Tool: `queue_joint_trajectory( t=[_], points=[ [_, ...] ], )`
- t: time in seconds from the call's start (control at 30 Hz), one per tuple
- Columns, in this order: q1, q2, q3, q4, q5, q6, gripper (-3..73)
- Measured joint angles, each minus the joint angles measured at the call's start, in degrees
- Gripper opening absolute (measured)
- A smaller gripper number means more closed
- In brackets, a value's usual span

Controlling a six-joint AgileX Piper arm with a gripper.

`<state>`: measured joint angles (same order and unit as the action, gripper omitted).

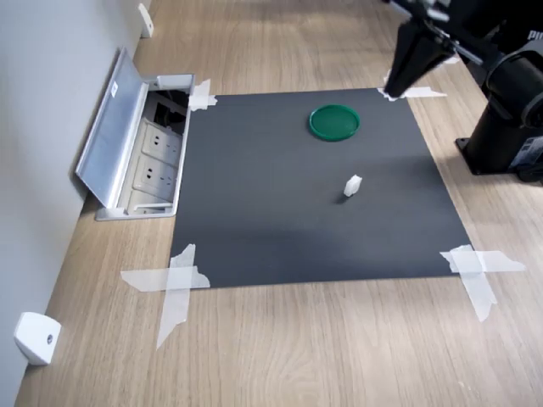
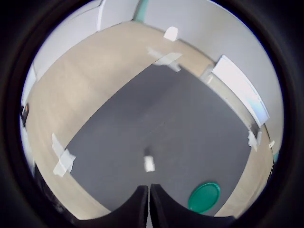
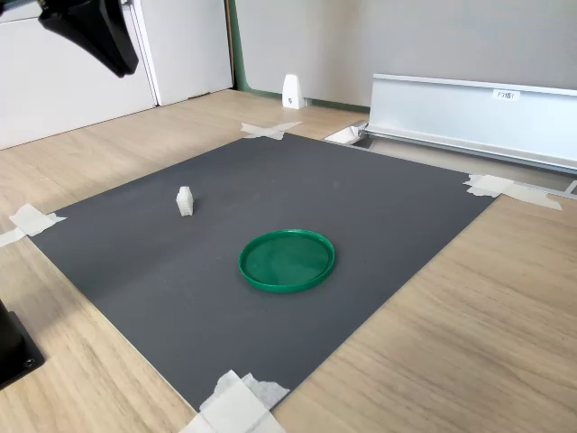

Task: Grasp a white terminal and put it on the green lid.

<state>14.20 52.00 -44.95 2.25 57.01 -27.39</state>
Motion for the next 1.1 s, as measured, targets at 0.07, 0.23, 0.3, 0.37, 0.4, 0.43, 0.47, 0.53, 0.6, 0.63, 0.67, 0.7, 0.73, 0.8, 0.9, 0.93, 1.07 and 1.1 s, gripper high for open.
queue_joint_trajectory(
  t=[0.07,0.23,0.3,0.37,0.4,0.43,0.47,0.53,0.6,0.63,0.67,0.7,0.73,0.8,0.9,0.93,1.07,1.1],
  points=[
    [1.24,1.96,-0.19,0.0,0.99,-1.22,1.9],
    [1.62,5.84,-0.19,0.05,1.15,-5.68,21.0],
    [1.62,7.44,-0.57,0.0,1.15,-5.76,32.0],
    [1.62,9.38,-1.98,0.0,1.1,-5.58,44.7],
    [1.62,10.37,-3.08,0.0,1.1,-5.26,50.6],
    [1.62,11.34,-4.12,0.0,1.1,-5.14,54.9],
    [1.62,12.28,-5.63,0.05,1.1,-4.9,59.6],
    [1.62,13.94,-8.99,0.05,1.5,-4.58,66.8],
    [1.62,14.97,-11.89,0.05,2.53,-4.53,70.2],
    [1.62,15.28,-12.87,0.05,2.83,-4.48,71.1],
    [1.62,15.39,-13.45,0.11,2.92,-4.48,71.6],
    [1.62,15.44,-13.64,0.18,2.99,-4.42,72.0],
    [1.62,15.5,-13.81,0.24,3.22,-4.14,72.2],
    [1.62,15.88,-13.93,0.24,3.93,-3.67,72.2],
    [1.62,16.93,-13.93,0.29,4.35,-3.18,71.6],
    [1.62,17.51,-13.97,0.31,4.44,-3.2,71.2],
    [1.62,20.21,-13.97,0.17,4.91,-3.09,70.1],
    [1.62,20.75,-13.7,0.11,4.51,-3.07,69.8]
  ],
)
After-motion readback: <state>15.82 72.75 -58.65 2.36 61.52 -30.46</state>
